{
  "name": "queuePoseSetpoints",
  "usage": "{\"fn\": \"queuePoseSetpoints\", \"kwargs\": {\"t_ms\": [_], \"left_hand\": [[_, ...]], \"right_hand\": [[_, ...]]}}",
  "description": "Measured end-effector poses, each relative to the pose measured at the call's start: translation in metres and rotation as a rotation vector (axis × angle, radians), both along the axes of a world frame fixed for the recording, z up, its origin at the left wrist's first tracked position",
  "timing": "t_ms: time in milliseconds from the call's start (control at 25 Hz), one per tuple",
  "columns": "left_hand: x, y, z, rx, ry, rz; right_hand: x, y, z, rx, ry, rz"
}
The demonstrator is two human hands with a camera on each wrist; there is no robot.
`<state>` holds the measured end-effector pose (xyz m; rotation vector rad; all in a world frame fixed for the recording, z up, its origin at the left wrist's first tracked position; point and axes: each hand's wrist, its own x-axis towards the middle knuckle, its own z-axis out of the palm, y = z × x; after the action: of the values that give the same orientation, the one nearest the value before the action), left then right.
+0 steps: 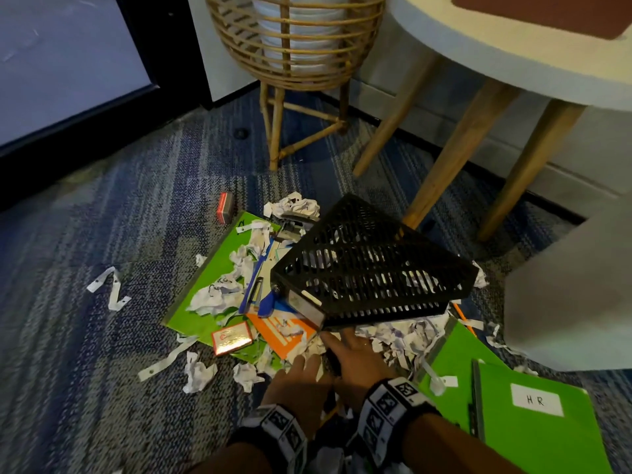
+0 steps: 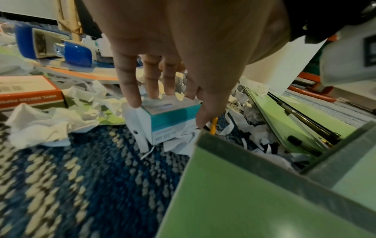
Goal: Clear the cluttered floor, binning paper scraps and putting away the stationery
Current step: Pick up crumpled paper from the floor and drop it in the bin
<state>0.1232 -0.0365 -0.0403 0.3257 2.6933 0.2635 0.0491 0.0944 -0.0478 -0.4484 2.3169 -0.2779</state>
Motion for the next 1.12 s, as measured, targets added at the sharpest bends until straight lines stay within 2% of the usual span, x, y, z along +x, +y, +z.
{"fn": "queuePoseSetpoints", "kwargs": {"t_ms": [280,400,520,600,680,760,800,880,960,1120], "left_hand": [[-0.007,-0.025,0.003,0.039,0.086,0.041],[-0.029,-0.05,0.019,0.017,0.053,0.237],[-0.052,-0.087,0.028,-0.051,0.26,0.45],[-0.064,-0.119,0.013,-0.067,0.344,0.582],[-0.068,-0.149,-0.004,-0.11,0.119,0.607],[-0.068,-0.168,-0.021,-0.127,-0.124,0.518],[-0.065,-0.171,-0.026,-0.129,-0.171,0.473],[-0.058,-0.174,-0.031,-0.076,-0.143,0.46],[-0.053,-0.176,-0.027,-0.006,-0.154,0.518],[-0.044,-0.173,-0.019,0.017,-0.136,0.57]], "right_hand": [[0.005,0.003,0.003,0.055,0.01,0.001],[0.003,0.008,0.003,0.087,-0.016,0.023],[0.001,0.009,0.008,0.02,0.034,-0.04],[0.0,0.01,0.013,0.024,0.155,-0.11],[-0.001,0.013,0.015,0.113,0.233,-0.186],[-0.003,0.019,0.01,0.173,0.237,-0.227],[-0.003,0.021,0.005,0.15,0.202,-0.238],[0.0,0.02,-0.003,0.056,0.045,-0.237],[0.004,0.012,-0.009,0.033,-0.083,-0.181],[0.014,-0.002,-0.012,0.086,-0.063,-0.179]]}}
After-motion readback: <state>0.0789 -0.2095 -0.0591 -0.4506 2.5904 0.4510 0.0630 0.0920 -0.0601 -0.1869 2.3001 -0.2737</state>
